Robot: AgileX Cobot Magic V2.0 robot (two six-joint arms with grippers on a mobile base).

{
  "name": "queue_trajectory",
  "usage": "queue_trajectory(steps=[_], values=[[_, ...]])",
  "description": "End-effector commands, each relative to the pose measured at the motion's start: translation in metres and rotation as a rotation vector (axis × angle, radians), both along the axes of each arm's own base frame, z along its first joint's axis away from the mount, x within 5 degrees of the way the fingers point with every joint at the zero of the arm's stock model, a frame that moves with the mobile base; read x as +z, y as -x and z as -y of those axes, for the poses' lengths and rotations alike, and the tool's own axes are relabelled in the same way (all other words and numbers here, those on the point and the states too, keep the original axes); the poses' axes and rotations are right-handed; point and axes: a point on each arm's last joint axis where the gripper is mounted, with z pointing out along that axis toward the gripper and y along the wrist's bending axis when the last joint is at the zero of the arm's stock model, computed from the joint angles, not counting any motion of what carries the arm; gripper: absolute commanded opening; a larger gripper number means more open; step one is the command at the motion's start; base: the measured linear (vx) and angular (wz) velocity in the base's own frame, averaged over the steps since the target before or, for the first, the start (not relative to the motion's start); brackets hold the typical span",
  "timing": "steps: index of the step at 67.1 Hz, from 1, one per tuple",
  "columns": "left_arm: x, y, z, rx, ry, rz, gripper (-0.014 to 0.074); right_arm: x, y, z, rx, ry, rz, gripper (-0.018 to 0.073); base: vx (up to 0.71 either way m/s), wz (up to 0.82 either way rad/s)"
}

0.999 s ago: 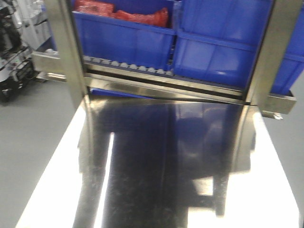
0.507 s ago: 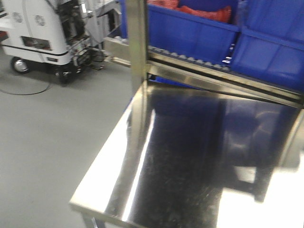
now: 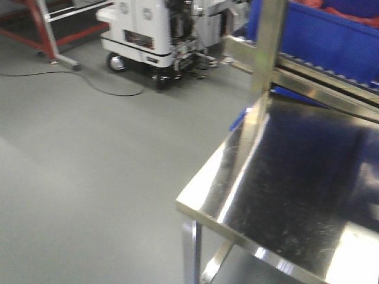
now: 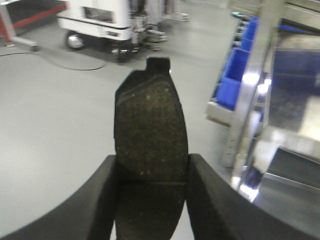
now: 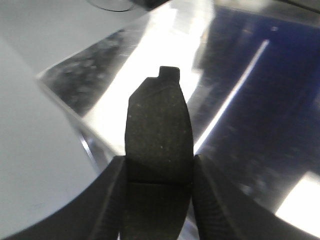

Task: Move and align brake pads A on conveyor
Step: 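Back away and turn the base from the steel table, then drive along the yellow floor line carrying both pads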

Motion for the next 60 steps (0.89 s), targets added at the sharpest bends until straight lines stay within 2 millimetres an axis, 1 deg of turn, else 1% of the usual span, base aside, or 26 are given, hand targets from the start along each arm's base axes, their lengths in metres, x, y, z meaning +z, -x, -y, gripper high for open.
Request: queue_trajectory(steps=[1,60], values=[[0.0165,-0.0017,0.002,-0.02,0.023,0.107,-0.0006,0.0157,-0.0035,0.0,-0.005,-0.011,0.107,-0.0004,-0.18,0.64],[0.0166,-0.0017,0.002,-0.02,0.023,0.107,-0.0006,0.0157,-0.0035,-0.0001,-0.005,-0.013,0.107,-0.0004,-0.17,0.72]])
